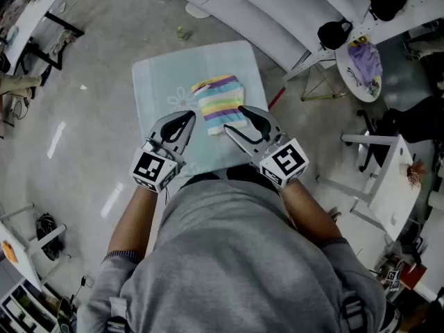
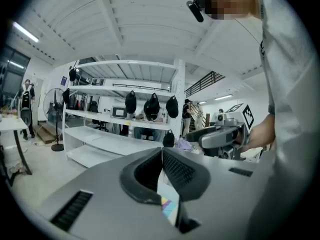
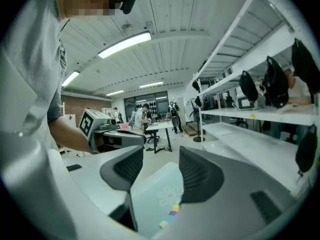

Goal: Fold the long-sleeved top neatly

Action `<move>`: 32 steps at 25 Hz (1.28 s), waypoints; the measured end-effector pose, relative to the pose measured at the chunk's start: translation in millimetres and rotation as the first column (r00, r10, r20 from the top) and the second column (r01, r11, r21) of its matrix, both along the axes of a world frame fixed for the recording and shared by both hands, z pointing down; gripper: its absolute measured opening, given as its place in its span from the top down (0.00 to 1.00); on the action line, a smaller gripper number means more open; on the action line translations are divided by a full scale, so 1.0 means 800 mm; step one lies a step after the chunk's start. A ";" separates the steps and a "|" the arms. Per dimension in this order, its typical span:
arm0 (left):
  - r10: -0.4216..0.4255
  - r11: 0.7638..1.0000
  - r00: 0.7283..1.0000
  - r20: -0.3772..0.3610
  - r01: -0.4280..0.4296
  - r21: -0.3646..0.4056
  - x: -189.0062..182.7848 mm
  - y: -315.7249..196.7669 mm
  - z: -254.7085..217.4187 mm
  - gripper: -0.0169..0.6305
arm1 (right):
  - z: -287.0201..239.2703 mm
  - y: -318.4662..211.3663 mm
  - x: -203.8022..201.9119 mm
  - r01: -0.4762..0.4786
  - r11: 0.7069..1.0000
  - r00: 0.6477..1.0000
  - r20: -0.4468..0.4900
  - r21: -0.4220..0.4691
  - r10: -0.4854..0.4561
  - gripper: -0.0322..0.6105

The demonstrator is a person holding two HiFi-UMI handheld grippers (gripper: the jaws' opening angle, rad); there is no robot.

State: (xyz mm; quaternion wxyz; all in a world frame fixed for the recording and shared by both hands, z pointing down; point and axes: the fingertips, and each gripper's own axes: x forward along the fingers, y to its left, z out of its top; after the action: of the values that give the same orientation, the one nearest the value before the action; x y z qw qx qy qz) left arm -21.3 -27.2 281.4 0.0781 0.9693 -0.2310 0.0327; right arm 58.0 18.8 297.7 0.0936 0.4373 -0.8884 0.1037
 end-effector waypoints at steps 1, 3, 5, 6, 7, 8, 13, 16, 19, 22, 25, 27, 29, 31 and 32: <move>0.003 1.000 1.000 -0.004 -0.003 0.013 -0.003 0.001 -0.005 0.95 | -0.004 0.003 -0.002 -0.006 1.000 1.000 -0.007 0.012 0.006 0.59; 0.014 1.000 1.000 -0.015 -0.013 0.023 -0.009 0.006 -0.016 0.95 | -0.013 0.008 -0.005 -0.021 0.999 1.000 -0.012 0.031 0.021 0.61; 0.019 1.000 1.000 -0.006 -0.019 0.004 -0.014 0.012 -0.023 0.95 | -0.022 0.013 -0.007 -0.035 0.998 0.999 -0.014 0.047 0.036 0.64; 0.022 1.000 1.000 0.004 -0.022 -0.003 -0.016 0.016 -0.026 0.95 | -0.026 0.017 -0.008 -0.041 0.998 0.999 -0.017 0.055 0.042 0.66; 0.028 1.000 1.000 0.010 -0.028 -0.001 -0.016 0.020 -0.030 0.95 | -0.030 0.020 -0.009 -0.045 0.997 0.999 -0.020 0.063 0.046 0.68; 0.036 0.999 0.999 0.010 -0.036 0.008 -0.016 0.024 -0.035 0.95 | -0.033 0.023 -0.011 -0.048 0.996 0.999 -0.022 0.071 0.050 0.70; 0.078 0.996 0.997 -0.004 -0.078 0.039 -0.018 0.040 -0.054 0.95 | -0.046 0.035 -0.017 -0.078 0.992 0.996 -0.035 0.102 0.081 0.81; 0.093 0.994 0.996 -0.006 -0.092 0.054 -0.018 0.050 -0.055 0.95 | -0.049 0.042 -0.015 -0.090 0.990 0.994 -0.045 0.111 0.095 0.89; 0.097 0.988 0.992 -0.076 -0.086 0.129 -0.012 0.057 -0.070 0.95 | -0.053 0.050 -0.004 -0.114 0.986 0.993 -0.023 0.124 0.118 0.94; 0.094 0.988 0.993 -0.073 -0.084 0.129 -0.011 0.061 -0.071 0.95 | -0.056 0.055 0.002 -0.135 0.981 0.991 0.000 0.137 0.137 0.94; 0.084 0.994 0.996 -0.022 -0.082 0.072 -0.015 0.060 -0.064 0.95 | -0.057 0.055 0.005 -0.155 0.976 0.987 -0.017 0.150 0.160 0.94; 0.083 0.995 0.996 -0.009 -0.083 0.062 -0.016 0.062 -0.062 0.95 | -0.059 0.056 0.008 -0.177 0.970 0.982 -0.036 0.164 0.185 0.94; 0.091 0.993 0.996 -0.011 -0.090 0.077 -0.016 0.065 -0.064 0.95 | -0.061 0.058 0.008 -0.185 0.967 0.980 -0.046 0.175 0.195 0.94; 0.103 0.989 0.994 -0.031 -0.100 0.106 -0.015 0.067 -0.068 0.95 | -0.061 0.059 0.008 -0.182 0.967 0.980 -0.050 0.177 0.194 0.94; 0.102 0.990 0.995 -0.020 -0.099 0.099 -0.016 0.067 -0.068 0.95 | -0.061 0.060 0.008 -0.179 0.968 0.980 -0.053 0.176 0.191 0.94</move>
State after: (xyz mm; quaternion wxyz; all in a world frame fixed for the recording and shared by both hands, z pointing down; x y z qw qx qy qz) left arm -33.9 26.5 226.9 0.0318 0.9827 -0.1822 0.0131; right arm 64.2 66.7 248.7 0.0768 0.5282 -0.8454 0.0204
